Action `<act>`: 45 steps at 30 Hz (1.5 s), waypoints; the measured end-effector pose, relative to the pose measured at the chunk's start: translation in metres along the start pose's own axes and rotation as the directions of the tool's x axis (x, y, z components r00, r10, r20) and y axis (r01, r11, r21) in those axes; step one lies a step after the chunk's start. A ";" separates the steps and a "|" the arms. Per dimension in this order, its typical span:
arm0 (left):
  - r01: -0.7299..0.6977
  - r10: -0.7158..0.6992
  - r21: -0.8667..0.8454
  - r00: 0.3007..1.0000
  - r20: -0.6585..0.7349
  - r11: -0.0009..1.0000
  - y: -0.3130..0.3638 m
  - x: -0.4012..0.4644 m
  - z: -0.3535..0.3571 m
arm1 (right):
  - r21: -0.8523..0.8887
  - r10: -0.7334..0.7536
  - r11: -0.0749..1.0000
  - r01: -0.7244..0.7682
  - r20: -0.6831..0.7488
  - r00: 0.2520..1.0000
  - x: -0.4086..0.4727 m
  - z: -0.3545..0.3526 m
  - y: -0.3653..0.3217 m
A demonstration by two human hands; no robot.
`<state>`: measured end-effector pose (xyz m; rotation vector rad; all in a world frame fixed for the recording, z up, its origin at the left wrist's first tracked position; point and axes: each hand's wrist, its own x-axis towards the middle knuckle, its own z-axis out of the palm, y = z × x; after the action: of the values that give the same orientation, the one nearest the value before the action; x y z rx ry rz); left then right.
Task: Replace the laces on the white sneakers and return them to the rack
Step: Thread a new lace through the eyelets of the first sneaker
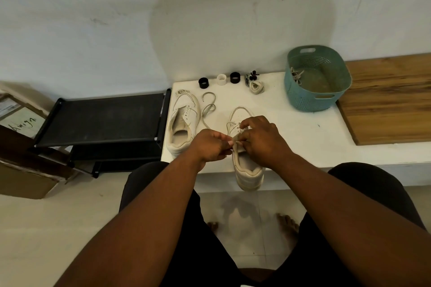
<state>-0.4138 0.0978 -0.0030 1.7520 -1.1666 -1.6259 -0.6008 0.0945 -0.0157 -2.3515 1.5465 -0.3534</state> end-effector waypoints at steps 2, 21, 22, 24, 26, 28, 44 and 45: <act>-0.018 0.018 0.009 1.000 0.010 1.000 -0.001 0.000 -0.001 | -0.028 -0.004 1.000 0.004 -0.002 1.000 0.001 0.002 -0.003; -0.319 0.378 0.496 0.925 -0.022 0.808 -0.013 0.013 0.000 | 0.444 0.082 0.893 -0.077 0.009 0.997 0.006 0.024 0.022; -0.334 0.403 0.548 0.915 -0.005 0.767 -0.012 0.012 0.001 | 0.433 0.078 0.898 -0.075 0.012 0.997 0.005 0.022 0.022; -0.359 0.431 0.621 0.902 0.037 0.697 -0.010 0.011 0.005 | 0.377 0.069 0.923 -0.080 0.044 0.997 0.003 0.016 0.021; -0.365 0.438 0.635 0.898 0.047 0.680 -0.009 0.011 0.006 | 0.324 0.076 0.942 -0.094 0.067 0.995 0.000 0.008 0.022; -0.322 0.389 0.516 0.921 -0.023 0.794 -0.009 0.011 0.003 | 0.291 0.099 0.950 -0.113 0.062 0.993 -0.005 0.003 0.024; -0.287 0.314 0.647 0.946 0.077 0.706 0.000 0.002 -0.019 | 0.249 0.373 0.878 -0.410 0.184 0.910 -0.014 0.008 0.023; -0.273 0.278 0.655 0.955 0.099 0.704 0.000 0.002 -0.017 | 0.244 0.380 0.877 -0.415 0.176 0.908 -0.014 0.008 0.023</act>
<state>-0.3972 0.0928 -0.0014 1.8313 -2.0839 -1.0717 -0.6228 0.1000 -0.0325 -1.7556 1.7430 -0.2953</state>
